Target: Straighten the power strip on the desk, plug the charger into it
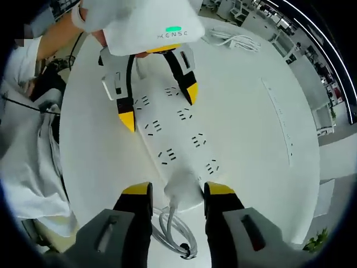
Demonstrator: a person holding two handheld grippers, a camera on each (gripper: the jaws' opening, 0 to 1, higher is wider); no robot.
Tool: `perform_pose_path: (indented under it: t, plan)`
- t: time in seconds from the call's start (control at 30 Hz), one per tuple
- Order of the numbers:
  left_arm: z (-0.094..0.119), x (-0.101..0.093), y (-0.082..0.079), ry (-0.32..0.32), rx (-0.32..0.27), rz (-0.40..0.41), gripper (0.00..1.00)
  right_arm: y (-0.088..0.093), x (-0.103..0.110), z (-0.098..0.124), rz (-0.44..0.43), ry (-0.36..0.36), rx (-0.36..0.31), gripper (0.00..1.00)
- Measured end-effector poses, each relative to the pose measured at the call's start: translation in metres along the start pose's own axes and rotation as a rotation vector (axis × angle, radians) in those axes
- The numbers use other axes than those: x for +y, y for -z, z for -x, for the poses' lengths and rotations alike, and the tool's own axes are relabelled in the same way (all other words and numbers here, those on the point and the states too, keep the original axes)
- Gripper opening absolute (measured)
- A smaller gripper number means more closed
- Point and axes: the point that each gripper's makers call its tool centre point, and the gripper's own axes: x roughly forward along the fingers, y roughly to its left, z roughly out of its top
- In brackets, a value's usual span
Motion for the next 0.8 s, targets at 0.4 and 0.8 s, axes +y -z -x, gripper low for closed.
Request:
perform_pose_path:
  t: [0.4,0.8]
  plan:
    - [-0.003,-0.007,-0.002,0.054,-0.014,-0.053,0.7,0.007,0.02,0.006,-0.074,-0.023,-0.011,0.39]
    - [-0.005,-0.013,-0.003,0.09,-0.007,-0.099,0.72,0.011,0.042,0.011,-0.129,-0.037,-0.023,0.41]
